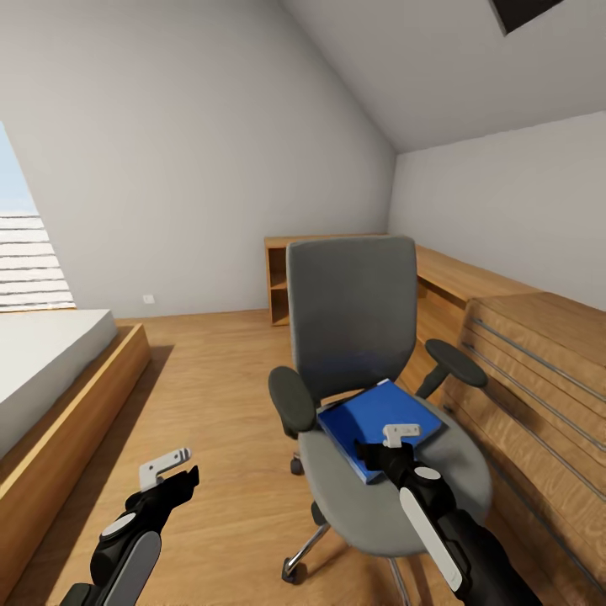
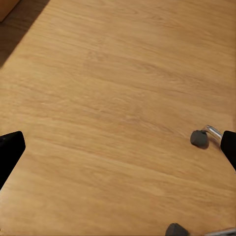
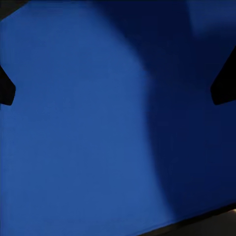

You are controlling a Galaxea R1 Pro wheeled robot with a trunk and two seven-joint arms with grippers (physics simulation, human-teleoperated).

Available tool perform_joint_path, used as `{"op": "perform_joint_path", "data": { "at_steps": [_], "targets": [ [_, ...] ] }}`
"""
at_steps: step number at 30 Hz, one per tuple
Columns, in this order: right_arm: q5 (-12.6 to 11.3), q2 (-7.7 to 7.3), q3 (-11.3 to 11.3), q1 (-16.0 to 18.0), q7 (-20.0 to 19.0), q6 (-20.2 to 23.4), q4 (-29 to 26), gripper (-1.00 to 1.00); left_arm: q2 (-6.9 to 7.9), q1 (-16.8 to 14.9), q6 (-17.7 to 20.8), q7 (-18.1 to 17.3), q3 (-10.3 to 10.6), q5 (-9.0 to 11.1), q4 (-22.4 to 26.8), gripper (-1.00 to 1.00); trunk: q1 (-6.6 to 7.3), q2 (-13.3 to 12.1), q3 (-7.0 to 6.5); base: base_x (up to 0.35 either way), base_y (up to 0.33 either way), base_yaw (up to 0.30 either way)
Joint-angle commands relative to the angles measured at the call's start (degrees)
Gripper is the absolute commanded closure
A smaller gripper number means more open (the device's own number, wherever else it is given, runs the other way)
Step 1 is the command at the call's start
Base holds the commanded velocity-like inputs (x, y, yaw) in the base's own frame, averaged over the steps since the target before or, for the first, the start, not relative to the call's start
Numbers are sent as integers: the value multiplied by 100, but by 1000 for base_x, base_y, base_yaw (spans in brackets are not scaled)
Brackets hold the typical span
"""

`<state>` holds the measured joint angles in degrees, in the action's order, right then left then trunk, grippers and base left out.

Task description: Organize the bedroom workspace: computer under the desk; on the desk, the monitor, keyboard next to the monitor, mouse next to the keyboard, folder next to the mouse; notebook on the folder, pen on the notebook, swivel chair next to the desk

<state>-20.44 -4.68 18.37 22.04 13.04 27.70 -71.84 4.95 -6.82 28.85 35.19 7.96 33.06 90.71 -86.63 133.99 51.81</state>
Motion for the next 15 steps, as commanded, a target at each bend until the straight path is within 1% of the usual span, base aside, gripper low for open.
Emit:
{"op": "perform_joint_path", "data": {
  "at_steps": [1,8,11,15],
  "targets": [
    [-83,-7,18,3,58,16,302,-100,6,-4,7,58,13,51,8,-100,1,2,7,-123,0,0],
    [-83,-7,18,3,58,16,302,-100,6,-4,7,58,13,51,8,-100,1,2,7,-243,0,0],
    [-83,-7,18,3,58,16,302,-100,6,-4,7,58,13,55,8,-100,1,2,7,-104,0,0],
    [-83,-7,18,3,58,16,302,-100,6,-4,7,58,13,59,8,-100,1,2,7,-35,0,0]
  ]
}}
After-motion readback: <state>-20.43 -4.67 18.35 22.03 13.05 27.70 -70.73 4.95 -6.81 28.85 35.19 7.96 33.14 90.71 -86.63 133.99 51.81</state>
